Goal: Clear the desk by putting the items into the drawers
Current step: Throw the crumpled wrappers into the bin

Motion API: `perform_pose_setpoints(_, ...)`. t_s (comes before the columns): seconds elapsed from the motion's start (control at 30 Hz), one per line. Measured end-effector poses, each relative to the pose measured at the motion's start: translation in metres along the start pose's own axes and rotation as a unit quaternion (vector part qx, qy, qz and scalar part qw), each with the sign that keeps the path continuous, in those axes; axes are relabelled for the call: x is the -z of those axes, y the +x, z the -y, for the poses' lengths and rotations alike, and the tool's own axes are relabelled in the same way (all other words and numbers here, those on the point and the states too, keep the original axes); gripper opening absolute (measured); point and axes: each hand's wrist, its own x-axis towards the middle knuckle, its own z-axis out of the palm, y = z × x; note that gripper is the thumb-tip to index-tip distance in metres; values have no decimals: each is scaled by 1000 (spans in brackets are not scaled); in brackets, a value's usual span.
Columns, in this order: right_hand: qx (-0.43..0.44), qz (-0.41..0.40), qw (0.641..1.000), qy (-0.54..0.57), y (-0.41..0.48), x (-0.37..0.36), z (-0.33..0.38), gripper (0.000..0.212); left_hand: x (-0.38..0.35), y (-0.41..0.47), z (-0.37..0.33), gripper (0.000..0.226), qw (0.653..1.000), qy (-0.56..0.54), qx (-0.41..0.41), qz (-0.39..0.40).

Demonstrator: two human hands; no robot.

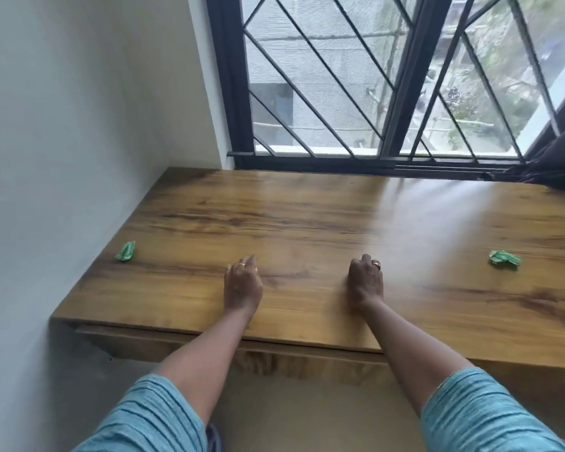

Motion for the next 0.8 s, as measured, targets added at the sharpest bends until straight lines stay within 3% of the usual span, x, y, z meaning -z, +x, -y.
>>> perform_pose_setpoints(0.23, 202, -56, 977, 35, 8, -16, 109, 19, 52, 39, 99, 38, 990, 44, 116, -65)
perform_pose_setpoints(0.37, 283, -57, 955, 65, 3, -25, 165, 33, 79, 62, 163, 44, 972, 71, 214, -68)
perform_pose_setpoints(0.47, 347, -75, 930, 91, 1, -32, 201, 21, 93, 83, 195, 54, 962, 73, 257, -55)
perform_pose_setpoints(0.57, 424, -92, 895, 108, 1, -38, 224, 25, 93, 100, 217, 62, 963, 54, 265, 0)
perform_pose_setpoints(0.63, 482, -101, 864, 103, 1, -42, 234, 28, 87, 101, 228, 54, 968, 43, 244, 31)
perform_pose_setpoints(0.8, 527, -95, 836, 120, -12, -45, 253, 26, 82, 75, 228, 41, 980, -6, 196, -40)
